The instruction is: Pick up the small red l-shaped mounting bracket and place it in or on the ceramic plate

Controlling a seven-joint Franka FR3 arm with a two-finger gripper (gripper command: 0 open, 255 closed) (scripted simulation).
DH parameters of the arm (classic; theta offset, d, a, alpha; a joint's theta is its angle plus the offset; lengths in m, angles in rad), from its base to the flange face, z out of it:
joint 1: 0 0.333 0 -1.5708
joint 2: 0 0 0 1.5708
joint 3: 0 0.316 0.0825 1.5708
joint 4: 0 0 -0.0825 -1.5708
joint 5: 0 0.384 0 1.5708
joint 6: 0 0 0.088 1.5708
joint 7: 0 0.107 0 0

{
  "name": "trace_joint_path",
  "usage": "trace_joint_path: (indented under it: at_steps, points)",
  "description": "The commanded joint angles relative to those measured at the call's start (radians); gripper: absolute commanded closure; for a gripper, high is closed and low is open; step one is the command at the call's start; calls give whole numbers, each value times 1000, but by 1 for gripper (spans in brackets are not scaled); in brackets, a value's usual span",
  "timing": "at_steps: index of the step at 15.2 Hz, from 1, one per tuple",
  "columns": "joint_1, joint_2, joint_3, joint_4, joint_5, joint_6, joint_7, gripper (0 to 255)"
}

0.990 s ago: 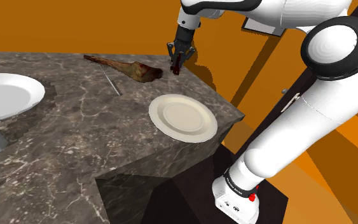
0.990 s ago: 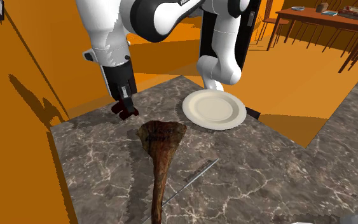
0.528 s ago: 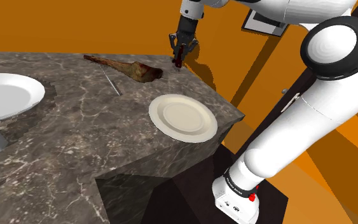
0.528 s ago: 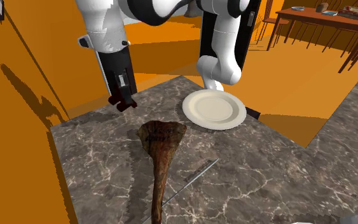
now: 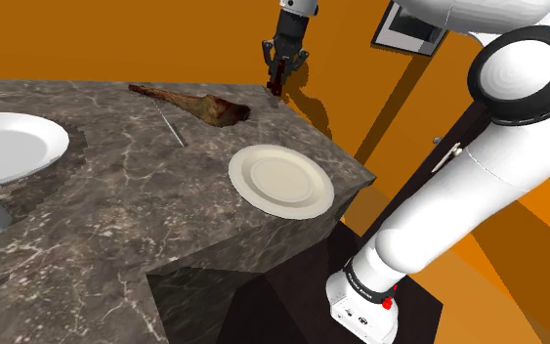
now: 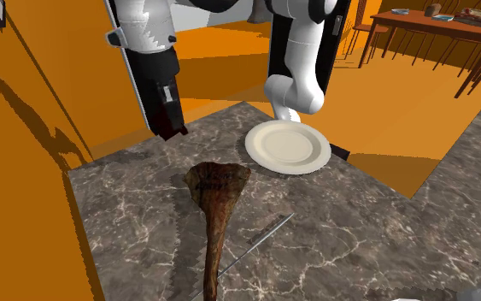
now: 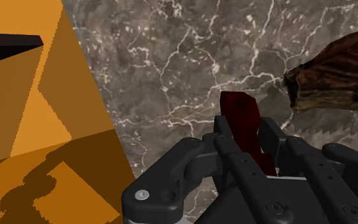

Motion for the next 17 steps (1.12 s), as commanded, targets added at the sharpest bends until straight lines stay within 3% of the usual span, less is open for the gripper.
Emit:
trace_joint_path:
  at_steps: [1,9,17]
  points:
    - [9,-66,12,-68,2,2,21,255]
    - [59,-316,88,-309,36,-3,139,255]
    - [117,-533,182,-470,111,-50,269,255]
